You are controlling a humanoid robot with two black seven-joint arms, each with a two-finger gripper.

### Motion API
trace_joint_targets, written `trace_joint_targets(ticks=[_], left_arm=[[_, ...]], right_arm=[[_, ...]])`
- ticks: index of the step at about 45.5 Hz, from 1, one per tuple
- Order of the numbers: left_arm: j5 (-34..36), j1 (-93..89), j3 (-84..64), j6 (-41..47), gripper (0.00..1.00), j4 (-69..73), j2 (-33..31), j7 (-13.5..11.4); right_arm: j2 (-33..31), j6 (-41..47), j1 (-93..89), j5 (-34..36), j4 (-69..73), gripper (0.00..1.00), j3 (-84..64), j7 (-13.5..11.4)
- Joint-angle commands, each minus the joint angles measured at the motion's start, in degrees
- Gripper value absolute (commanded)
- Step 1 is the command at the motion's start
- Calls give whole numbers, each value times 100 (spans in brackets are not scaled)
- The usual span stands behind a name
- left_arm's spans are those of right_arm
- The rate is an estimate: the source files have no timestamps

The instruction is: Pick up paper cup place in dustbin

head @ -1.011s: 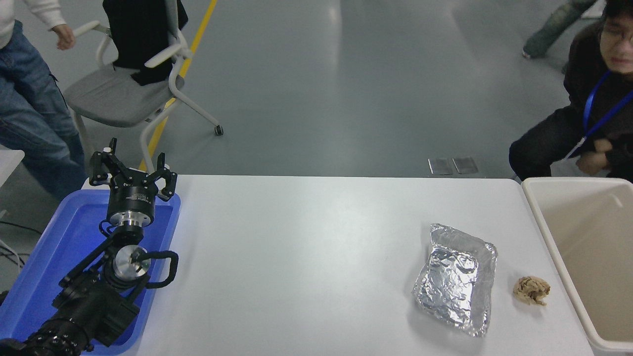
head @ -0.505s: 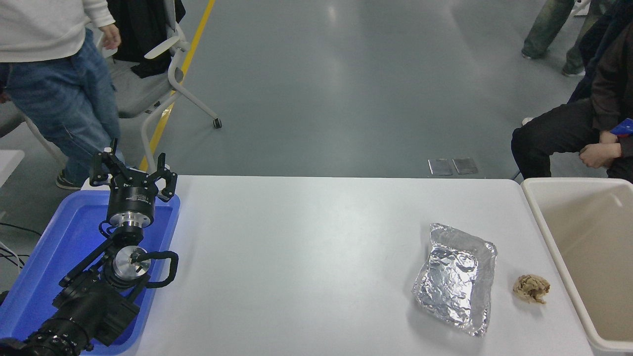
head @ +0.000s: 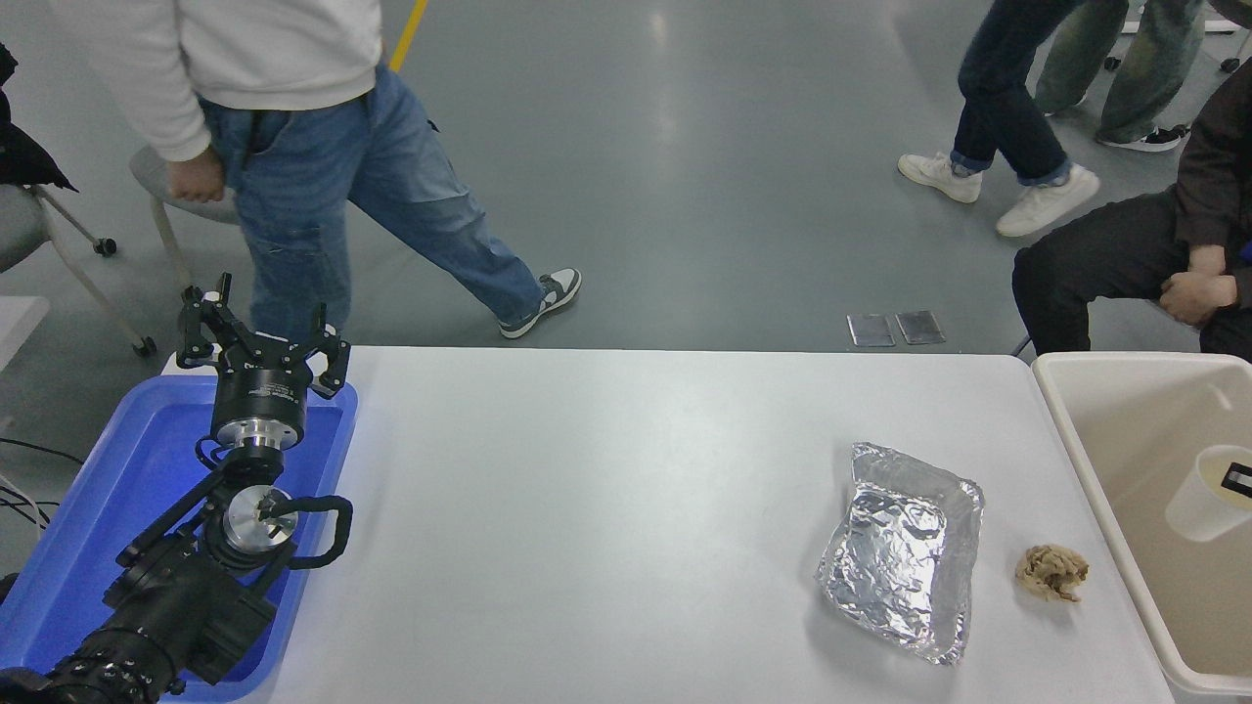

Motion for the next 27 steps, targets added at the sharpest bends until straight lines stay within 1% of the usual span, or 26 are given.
trace_joint_targets(ticks=[1,7,11,18,27], left_arm=[[2,0,0,0,99,2,0,0],[2,0,0,0,99,2,0,0],[2,0,0,0,99,2,0,0],[2,0,0,0,99,2,0,0],[2,-9,9,0,99,-7,0,0]], right_arm=[[80,-51,-72,80,13,100,185,14],[80,2,86,80,127,100,176,31],[-43,11,411,44,504,100,123,31],[-745,11,1263,-61,1751,100,-183,5],[-1361,11,3073,-386,3632,100,-1361,-4]])
